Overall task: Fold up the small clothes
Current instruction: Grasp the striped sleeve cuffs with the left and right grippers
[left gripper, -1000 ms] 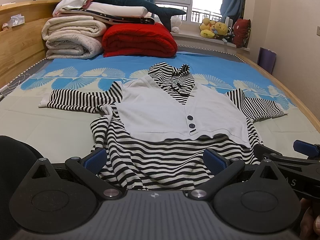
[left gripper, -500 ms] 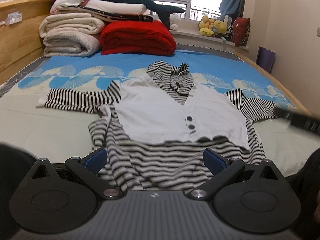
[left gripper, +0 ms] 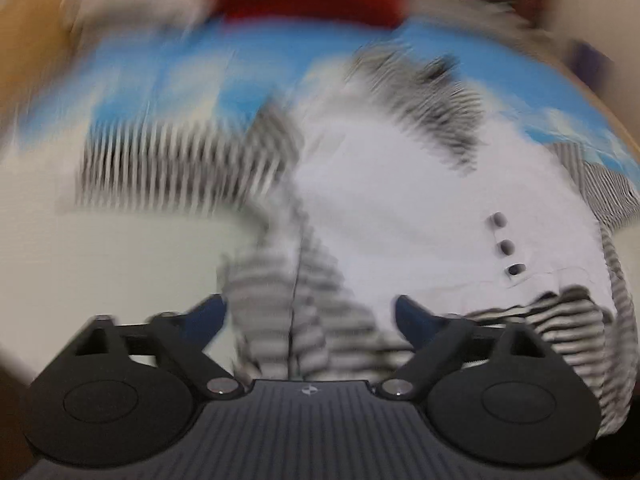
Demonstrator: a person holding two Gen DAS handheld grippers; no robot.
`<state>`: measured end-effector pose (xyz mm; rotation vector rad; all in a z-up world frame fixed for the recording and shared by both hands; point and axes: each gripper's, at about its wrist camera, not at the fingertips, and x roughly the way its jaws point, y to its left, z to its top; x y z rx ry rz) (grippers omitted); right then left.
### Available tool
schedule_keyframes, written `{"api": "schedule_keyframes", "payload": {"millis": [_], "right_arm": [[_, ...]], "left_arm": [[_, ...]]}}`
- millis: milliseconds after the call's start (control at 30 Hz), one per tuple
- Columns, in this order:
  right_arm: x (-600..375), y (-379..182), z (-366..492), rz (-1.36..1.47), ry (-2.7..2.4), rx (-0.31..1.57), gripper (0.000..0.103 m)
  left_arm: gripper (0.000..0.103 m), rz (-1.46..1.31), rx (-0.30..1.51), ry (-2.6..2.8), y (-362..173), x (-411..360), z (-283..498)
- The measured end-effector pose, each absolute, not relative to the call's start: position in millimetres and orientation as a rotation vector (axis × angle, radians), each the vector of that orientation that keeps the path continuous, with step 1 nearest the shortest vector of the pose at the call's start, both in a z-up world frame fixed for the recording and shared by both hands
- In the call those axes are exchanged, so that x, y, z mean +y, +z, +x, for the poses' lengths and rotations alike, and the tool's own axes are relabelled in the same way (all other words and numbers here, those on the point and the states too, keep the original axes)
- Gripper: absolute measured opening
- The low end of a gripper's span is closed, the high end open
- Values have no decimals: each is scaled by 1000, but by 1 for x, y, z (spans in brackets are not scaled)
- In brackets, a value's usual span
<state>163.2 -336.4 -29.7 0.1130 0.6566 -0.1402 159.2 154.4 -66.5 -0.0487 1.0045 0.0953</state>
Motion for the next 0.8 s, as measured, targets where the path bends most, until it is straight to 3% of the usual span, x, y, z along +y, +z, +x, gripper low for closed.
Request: {"api": "schedule_keyframes", "payload": {"millis": [100, 333, 433, 467, 500, 533, 567, 600, 700, 800], "right_arm": [[-338, -62, 182, 185, -110, 812, 74], [-323, -100, 205, 121, -122, 974, 74], [-312, -113, 209, 85, -117, 1022, 68], [-310, -116, 209, 75, -116, 1035, 63], [-309, -118, 212, 70, -118, 1046, 47], [-310, -120, 212, 68, -121, 1055, 29], [-311, -121, 211, 69, -134, 1063, 22], [-314, -121, 211, 68, -148, 1062, 17], [-326, -123, 208, 94, -212, 1081, 16], [-324, -119, 207, 90, -209, 1055, 18]], "left_arm": [[84, -123, 1124, 111, -89, 166, 164], [83, -31, 1146, 129, -96, 162, 162], [74, -37, 1162, 119, -103, 160, 167], [61, -38, 1167, 114, -105, 161, 167], [34, -40, 1179, 101, -106, 162, 166], [20, -42, 1195, 89, -112, 160, 171], [8, -26, 1212, 101, -116, 159, 173], [8, -6, 1224, 125, -119, 160, 172], [10, -4, 1240, 163, -122, 162, 172], [18, -27, 1195, 190, -111, 162, 171]]}}
